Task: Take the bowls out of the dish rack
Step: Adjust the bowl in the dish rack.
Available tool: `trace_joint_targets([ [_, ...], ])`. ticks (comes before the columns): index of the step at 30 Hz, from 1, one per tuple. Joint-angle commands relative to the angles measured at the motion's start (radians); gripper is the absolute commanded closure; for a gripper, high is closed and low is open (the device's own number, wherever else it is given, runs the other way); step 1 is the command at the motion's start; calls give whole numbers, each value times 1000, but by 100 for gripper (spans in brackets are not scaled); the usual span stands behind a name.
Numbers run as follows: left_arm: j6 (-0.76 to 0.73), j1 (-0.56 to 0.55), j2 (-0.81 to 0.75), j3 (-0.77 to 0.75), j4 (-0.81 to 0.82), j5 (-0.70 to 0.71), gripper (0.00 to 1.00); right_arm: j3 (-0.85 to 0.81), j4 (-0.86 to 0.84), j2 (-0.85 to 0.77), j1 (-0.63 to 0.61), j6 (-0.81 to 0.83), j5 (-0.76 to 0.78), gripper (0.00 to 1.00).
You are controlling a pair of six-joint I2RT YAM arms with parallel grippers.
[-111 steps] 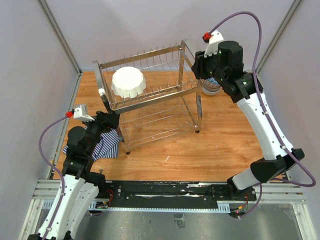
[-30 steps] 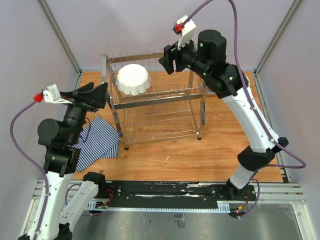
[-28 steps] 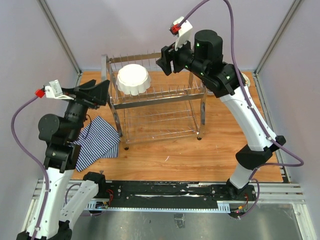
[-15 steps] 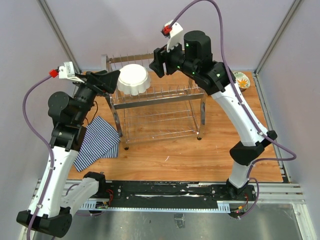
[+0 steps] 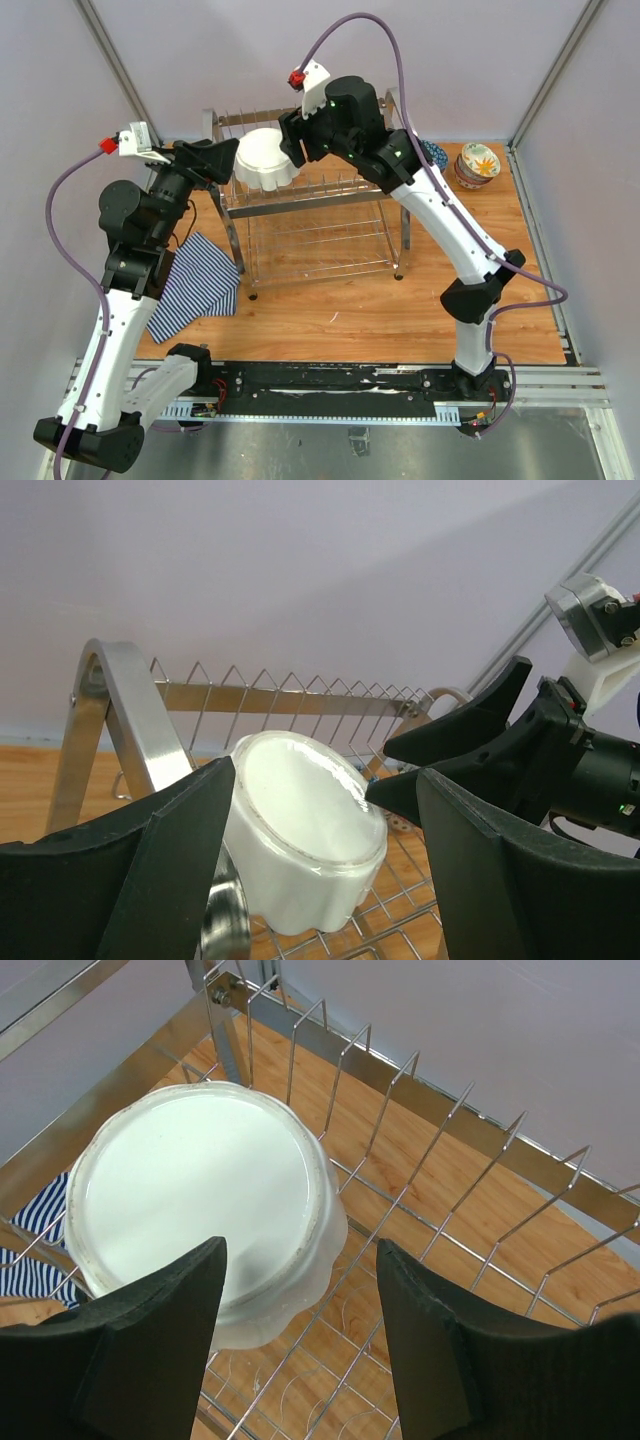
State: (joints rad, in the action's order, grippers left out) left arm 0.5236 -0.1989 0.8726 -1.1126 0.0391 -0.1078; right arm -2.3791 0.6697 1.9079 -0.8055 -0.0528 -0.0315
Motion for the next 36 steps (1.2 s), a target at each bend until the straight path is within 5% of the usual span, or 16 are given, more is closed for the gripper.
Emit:
trace_joint_targets([
  [1,-33,0,-3,13,-5,30,21,-80,28,36,-28,24,104,37],
  [25,-82,0,-14,62,-71,153,21,-110,119,69,-32,81,365,37],
  [36,-74,0,-74,98,-27,160,21,-3,3,0,-32,98,316,36],
])
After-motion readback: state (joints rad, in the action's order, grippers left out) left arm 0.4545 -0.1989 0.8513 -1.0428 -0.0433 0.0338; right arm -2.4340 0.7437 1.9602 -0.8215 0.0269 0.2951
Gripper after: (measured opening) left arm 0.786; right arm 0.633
